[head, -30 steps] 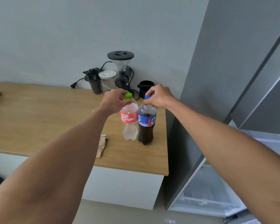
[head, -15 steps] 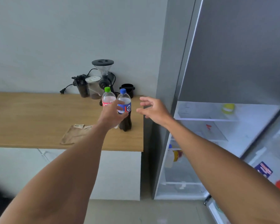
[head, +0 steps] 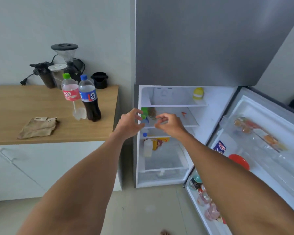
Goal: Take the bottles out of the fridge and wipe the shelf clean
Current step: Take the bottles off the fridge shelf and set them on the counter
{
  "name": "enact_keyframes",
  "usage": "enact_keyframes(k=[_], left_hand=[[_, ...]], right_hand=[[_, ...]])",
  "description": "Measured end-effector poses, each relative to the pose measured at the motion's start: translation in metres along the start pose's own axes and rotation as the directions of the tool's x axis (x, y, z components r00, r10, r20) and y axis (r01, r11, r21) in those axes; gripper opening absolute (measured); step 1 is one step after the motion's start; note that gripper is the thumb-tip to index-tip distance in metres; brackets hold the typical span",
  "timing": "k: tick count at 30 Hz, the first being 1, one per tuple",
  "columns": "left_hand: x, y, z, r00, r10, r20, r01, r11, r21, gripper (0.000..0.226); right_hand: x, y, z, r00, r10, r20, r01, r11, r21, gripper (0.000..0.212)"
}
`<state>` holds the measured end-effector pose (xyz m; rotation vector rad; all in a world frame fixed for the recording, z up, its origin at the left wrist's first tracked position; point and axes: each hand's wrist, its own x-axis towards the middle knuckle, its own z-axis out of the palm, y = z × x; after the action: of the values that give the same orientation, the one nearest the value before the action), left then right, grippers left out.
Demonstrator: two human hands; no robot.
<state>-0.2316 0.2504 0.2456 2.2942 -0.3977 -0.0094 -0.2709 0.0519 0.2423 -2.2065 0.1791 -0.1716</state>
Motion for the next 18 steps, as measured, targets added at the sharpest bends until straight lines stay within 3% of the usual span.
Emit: enact_keyframes(k=[6, 11, 18], left_hand=[[0.084, -0.02, 0.103, 0.991, -0.123, 0.058, 0.125, 0.992, -0.032, 0.049], [0.143, -0.055, 0.179, 0.971, -0.238, -0.038, 0.235, 0.97, -0.062, 0.052], [0.214, -0.111, 0.235, 0.907, -0.39, -0.161, 0.377, 0.92, -0.102, 0.06]], right_hand=[[0.089, 0.094, -0.005, 0.999, 0.037, 0.0, -0.037, 0.999, 0.011, 0.037], [0.175, 0.163, 0.019, 1.0, 0.022, 0.022, -0.023, 0.999, 0.038, 0.032], [0.263, 0.231, 0.071, 0.995, -0.03, 0.098, 0.027, 0.999, 0.029, 0.03]])
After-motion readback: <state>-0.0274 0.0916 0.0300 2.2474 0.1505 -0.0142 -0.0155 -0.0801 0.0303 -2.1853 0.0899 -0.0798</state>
